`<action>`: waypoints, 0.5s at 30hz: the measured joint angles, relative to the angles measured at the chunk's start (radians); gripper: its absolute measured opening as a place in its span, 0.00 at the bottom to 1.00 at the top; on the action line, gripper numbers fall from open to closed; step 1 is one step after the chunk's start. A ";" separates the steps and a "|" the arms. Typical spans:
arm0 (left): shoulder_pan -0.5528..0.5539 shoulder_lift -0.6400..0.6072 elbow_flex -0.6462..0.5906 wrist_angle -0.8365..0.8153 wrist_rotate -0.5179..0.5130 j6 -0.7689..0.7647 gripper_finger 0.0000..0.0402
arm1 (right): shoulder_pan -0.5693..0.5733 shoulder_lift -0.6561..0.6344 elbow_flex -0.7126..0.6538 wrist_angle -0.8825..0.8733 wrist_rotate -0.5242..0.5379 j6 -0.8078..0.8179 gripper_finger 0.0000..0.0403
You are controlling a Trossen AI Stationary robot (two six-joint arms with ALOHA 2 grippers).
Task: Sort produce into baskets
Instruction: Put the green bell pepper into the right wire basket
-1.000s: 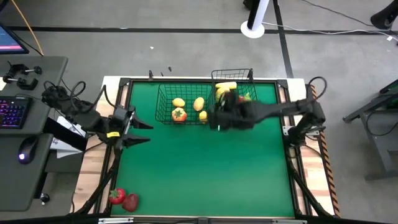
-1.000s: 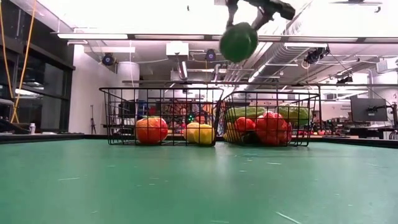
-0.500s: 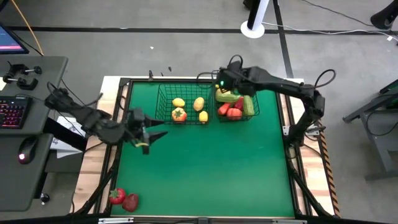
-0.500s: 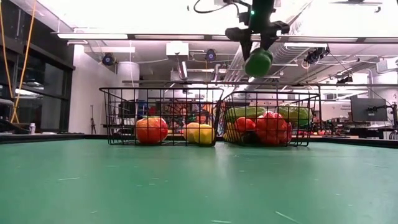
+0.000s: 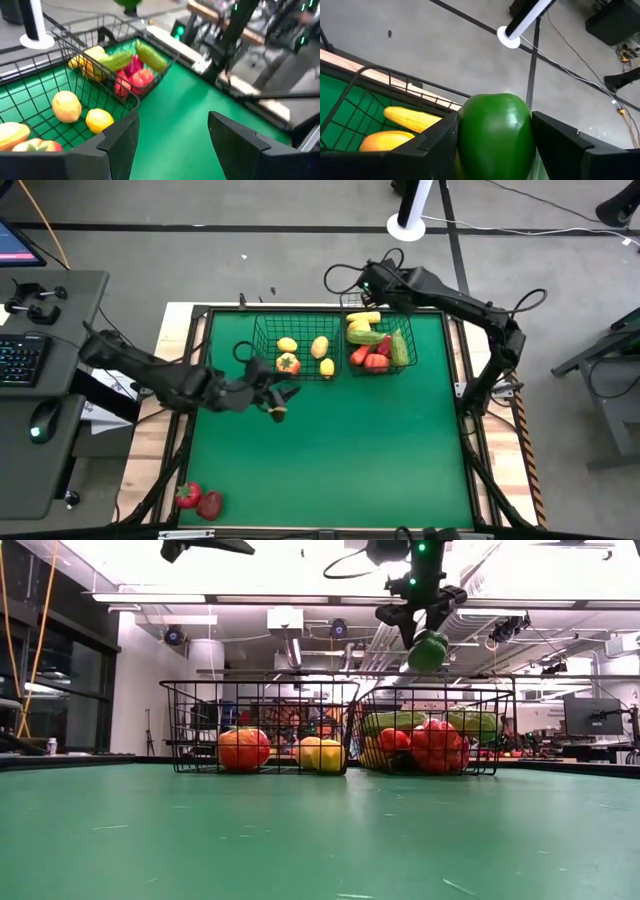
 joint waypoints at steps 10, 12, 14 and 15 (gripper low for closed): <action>0.113 0.008 0.000 -0.008 0.189 0.119 0.56 | -0.002 0.000 0.000 0.048 -0.157 -0.060 0.58; 0.125 -0.005 0.000 -0.025 0.209 0.135 0.56 | -0.002 0.000 0.000 0.048 -0.205 -0.093 0.58; 0.133 -0.023 0.000 -0.053 0.222 0.144 0.56 | -0.004 0.000 0.000 0.048 -0.249 -0.100 0.58; 0.136 -0.030 0.000 -0.068 0.223 0.145 0.56 | -0.007 0.000 0.000 0.048 -0.266 -0.099 0.58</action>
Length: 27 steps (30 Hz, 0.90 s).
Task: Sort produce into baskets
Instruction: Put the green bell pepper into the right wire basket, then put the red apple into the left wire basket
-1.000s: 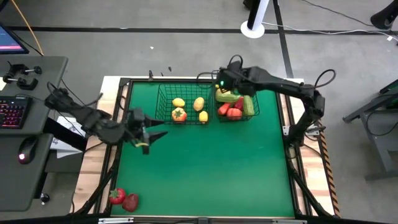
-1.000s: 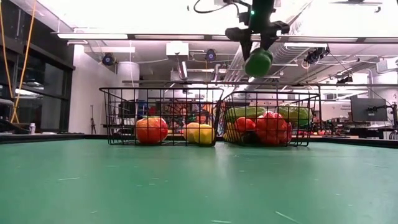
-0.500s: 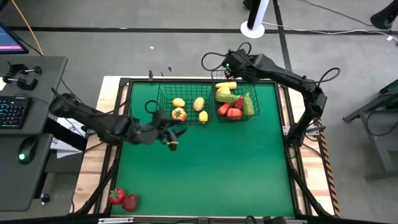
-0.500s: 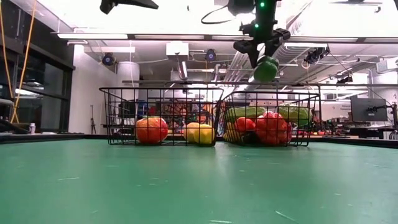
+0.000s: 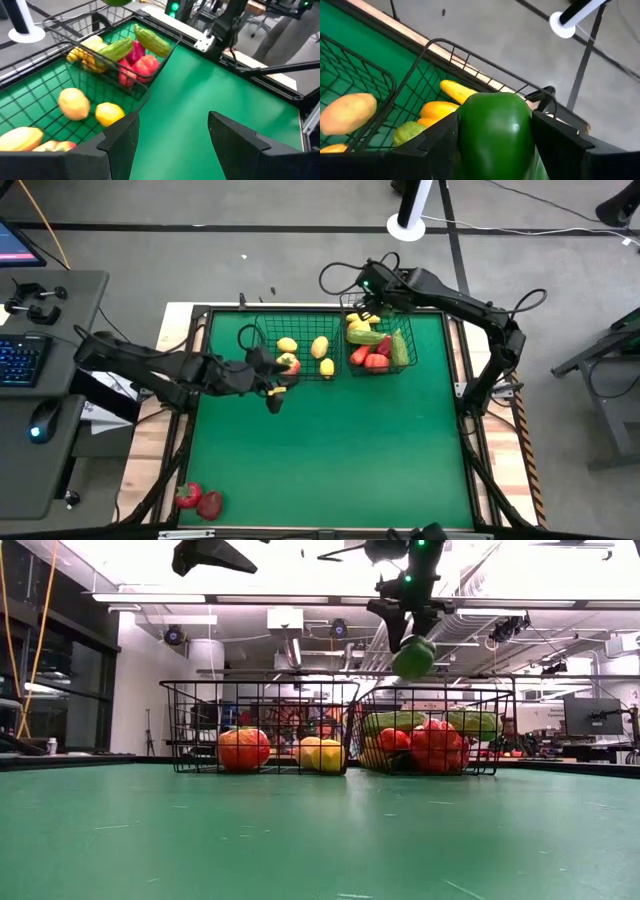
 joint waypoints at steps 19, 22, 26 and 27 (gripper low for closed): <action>0.004 -0.121 0.000 -0.302 0.168 -0.078 0.56 | -0.037 0.000 0.000 -0.010 -0.125 0.101 0.99; -0.047 -0.100 0.000 -0.421 0.351 -0.202 0.56 | -0.009 0.000 0.000 -0.009 -0.194 0.082 0.99; -0.213 -0.051 0.000 -0.486 0.513 -0.315 0.56 | 0.035 0.000 0.000 -0.010 -0.196 0.057 0.99; -0.268 -0.039 0.000 -0.484 0.549 -0.340 0.56 | 0.045 0.000 0.000 -0.010 -0.196 0.039 0.99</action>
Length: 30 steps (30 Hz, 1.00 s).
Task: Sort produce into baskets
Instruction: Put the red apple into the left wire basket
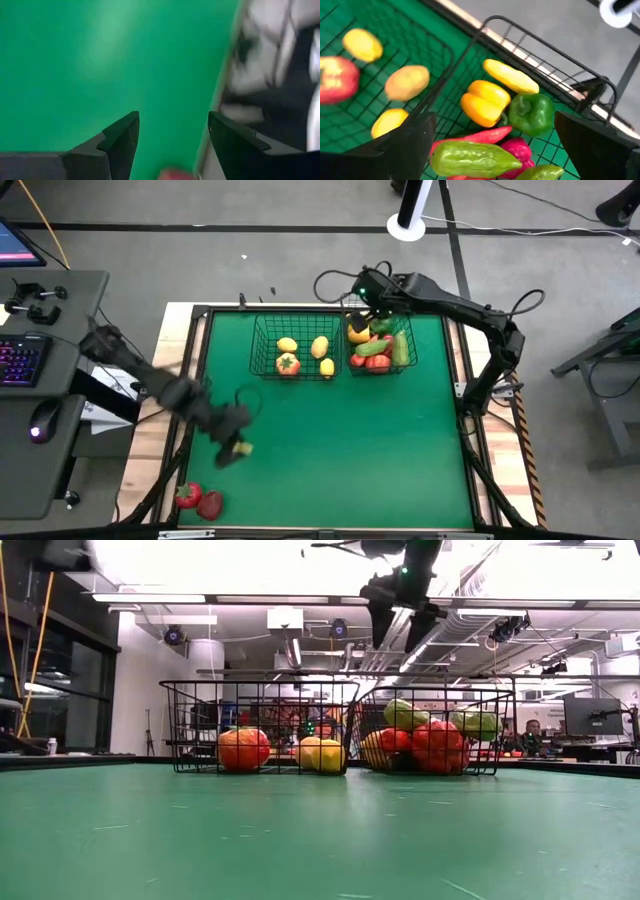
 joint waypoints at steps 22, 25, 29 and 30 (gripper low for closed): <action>-0.510 0.528 0.000 0.362 0.263 -1.201 0.56 | 0.053 0.000 0.000 0.035 0.025 -0.091 0.99; -0.502 0.538 0.000 0.359 0.259 -1.168 0.56 | 0.053 0.000 0.000 0.057 0.025 -0.091 0.99; -0.498 0.515 0.016 0.346 0.254 -1.142 0.56 | 0.053 0.000 0.000 0.071 0.025 -0.091 0.99; -0.498 0.504 0.024 0.338 0.244 -1.119 0.56 | 0.053 0.000 0.000 0.071 0.024 -0.091 0.99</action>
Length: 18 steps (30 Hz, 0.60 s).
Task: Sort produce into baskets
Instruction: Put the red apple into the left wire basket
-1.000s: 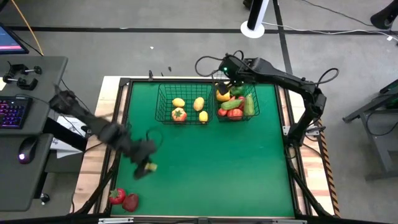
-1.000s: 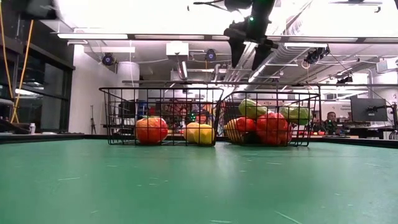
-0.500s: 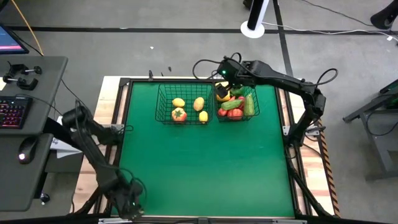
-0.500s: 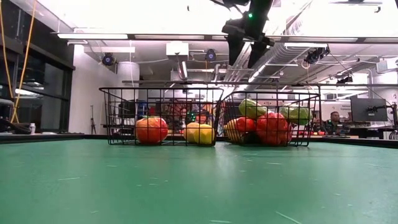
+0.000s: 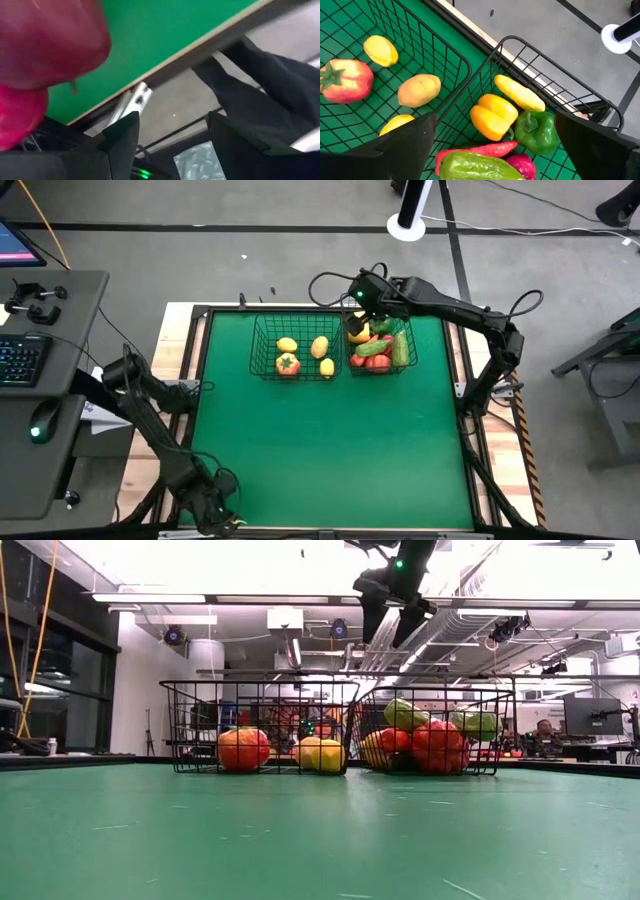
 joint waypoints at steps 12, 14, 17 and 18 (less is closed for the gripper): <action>0.003 -0.236 0.017 -0.238 -0.343 0.144 0.56 | 0.000 0.000 0.000 -0.001 -0.004 0.004 0.98; 0.003 -0.253 0.006 -0.280 -0.342 0.113 0.56 | 0.000 0.000 0.000 -0.004 -0.004 0.002 0.98; 0.003 -0.253 -0.007 -0.321 -0.278 0.105 0.60 | 0.000 0.000 0.000 -0.005 -0.004 0.001 0.98; 0.002 -0.251 -0.011 -0.337 -0.247 0.105 0.63 | 0.000 0.000 0.000 -0.006 -0.004 0.001 0.98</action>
